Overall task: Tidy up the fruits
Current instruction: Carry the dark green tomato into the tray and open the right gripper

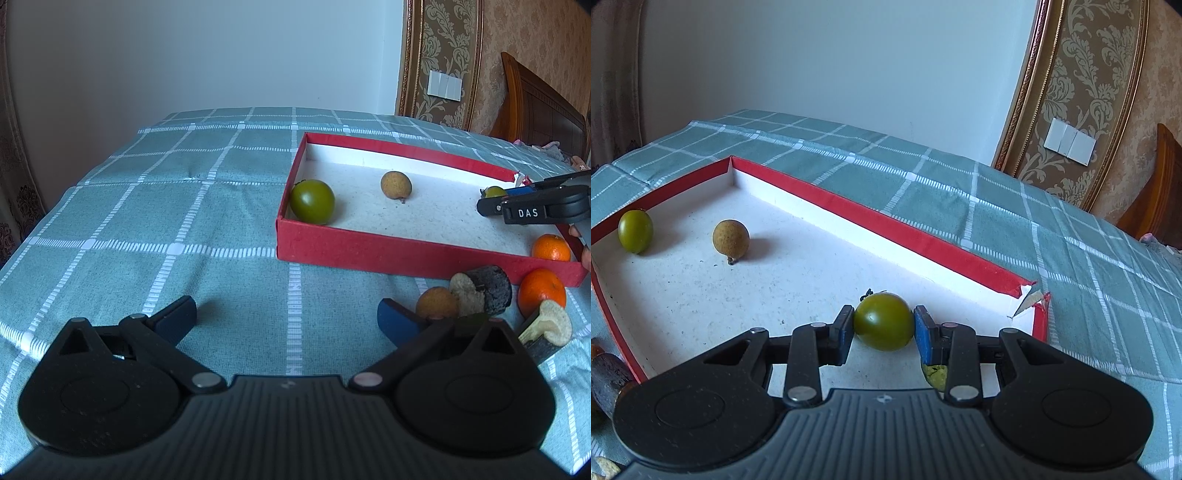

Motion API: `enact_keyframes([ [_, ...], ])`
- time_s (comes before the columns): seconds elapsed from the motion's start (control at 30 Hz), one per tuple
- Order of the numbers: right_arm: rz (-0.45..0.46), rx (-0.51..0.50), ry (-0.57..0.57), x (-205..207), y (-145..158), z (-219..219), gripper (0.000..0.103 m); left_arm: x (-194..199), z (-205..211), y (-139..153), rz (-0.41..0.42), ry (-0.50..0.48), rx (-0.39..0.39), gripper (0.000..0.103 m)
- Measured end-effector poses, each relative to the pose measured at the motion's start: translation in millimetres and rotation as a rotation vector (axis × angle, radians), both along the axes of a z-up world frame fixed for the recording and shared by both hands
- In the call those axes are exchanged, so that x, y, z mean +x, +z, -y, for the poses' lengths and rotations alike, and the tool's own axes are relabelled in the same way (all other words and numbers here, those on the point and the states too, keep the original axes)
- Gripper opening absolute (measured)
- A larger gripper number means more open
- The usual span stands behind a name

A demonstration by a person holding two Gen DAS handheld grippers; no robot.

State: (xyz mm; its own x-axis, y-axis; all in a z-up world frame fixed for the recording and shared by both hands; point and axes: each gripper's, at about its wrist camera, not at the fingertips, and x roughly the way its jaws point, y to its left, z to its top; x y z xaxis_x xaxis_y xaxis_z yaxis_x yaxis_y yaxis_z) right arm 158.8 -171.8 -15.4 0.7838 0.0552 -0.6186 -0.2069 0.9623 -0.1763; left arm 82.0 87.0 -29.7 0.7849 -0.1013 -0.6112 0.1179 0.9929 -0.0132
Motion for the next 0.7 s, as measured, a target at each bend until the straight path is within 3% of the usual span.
enact_keyframes([
  [0.2, 0.01, 0.001, -0.001, -4, -1, 0, 0.035, 0, 0, 0, 0.0, 0.0, 0.0, 0.103],
  [0.3, 0.014, 0.007, -0.002, -6, 0, 1, 0.04, 0, 0, 0, 0.0, 0.0, 0.0, 0.103],
  [0.43, 0.041, 0.001, 0.0, -13, 1, -2, 0.071, 0, 0, 0, 0.0, 0.0, 0.0, 0.103],
  [0.7, 0.065, 0.041, -0.026, -28, 8, 10, 0.072, 0, 0, 0, 0.0, 0.0, 0.0, 0.103],
])
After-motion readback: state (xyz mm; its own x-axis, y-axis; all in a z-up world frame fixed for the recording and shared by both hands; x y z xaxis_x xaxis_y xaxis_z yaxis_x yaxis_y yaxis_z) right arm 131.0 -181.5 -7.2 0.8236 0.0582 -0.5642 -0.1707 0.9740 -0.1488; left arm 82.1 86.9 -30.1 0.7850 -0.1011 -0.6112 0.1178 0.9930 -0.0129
